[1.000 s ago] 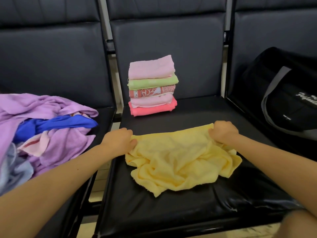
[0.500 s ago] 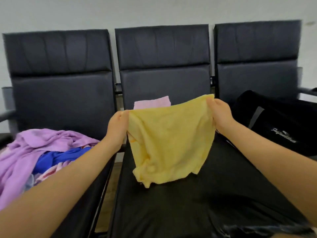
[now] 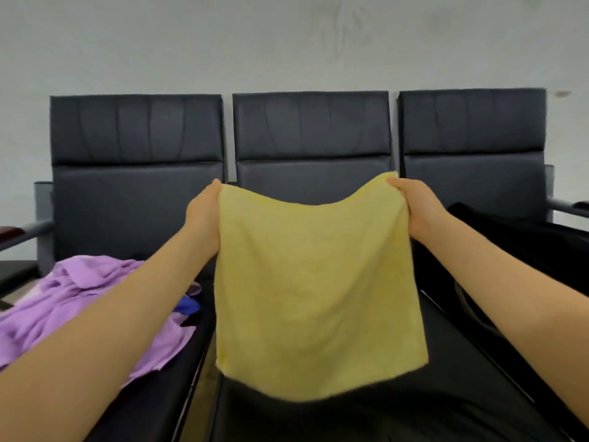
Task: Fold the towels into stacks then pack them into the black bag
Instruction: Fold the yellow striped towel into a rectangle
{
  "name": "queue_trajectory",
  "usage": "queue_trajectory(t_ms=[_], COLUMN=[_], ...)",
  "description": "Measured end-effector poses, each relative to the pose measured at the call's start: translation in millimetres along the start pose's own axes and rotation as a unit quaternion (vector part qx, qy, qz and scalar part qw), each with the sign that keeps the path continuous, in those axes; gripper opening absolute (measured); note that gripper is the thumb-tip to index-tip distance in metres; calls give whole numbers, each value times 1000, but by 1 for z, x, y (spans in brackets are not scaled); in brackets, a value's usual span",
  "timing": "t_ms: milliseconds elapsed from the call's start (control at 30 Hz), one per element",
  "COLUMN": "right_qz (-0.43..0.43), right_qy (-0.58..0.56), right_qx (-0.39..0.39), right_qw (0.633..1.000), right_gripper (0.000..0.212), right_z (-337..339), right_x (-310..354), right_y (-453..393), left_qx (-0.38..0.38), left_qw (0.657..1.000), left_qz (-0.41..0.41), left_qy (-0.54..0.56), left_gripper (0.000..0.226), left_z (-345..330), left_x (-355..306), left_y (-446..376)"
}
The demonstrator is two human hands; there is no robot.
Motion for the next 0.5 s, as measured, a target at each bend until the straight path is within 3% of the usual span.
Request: queue_trajectory(t_ms=[67, 200, 300, 400, 500], right_qz=[-38, -111, -138, -110, -99], right_qy=[19, 122, 179, 341, 370], right_qx=[-8, -69, -115, -87, -104], right_qw=[999, 984, 967, 929, 918], right_gripper=[20, 13, 32, 32, 25], right_z=[13, 61, 101, 118, 128], right_x=[-11, -62, -115, -152, -179], right_y=[-7, -13, -10, -1, 7], left_qx=[56, 109, 117, 137, 112], left_qw=[996, 969, 921, 863, 844], left_qz=[63, 133, 119, 67, 37], left_qy=[-8, -175, -353, -482, -524], left_gripper=[18, 20, 25, 29, 33], left_z=[-6, 0, 7, 8, 15], left_x=[16, 79, 130, 167, 181], left_y=[5, 1, -7, -2, -4])
Point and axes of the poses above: each hand's wrist, its own y-axis away from the middle knuckle, its own z-axis out of the back of the hand, x = y × z, the point moved 10 cm from there along -y, towards the middle knuckle, and after that the axes turned 10 degrees about -y, right-handed, at the moved point
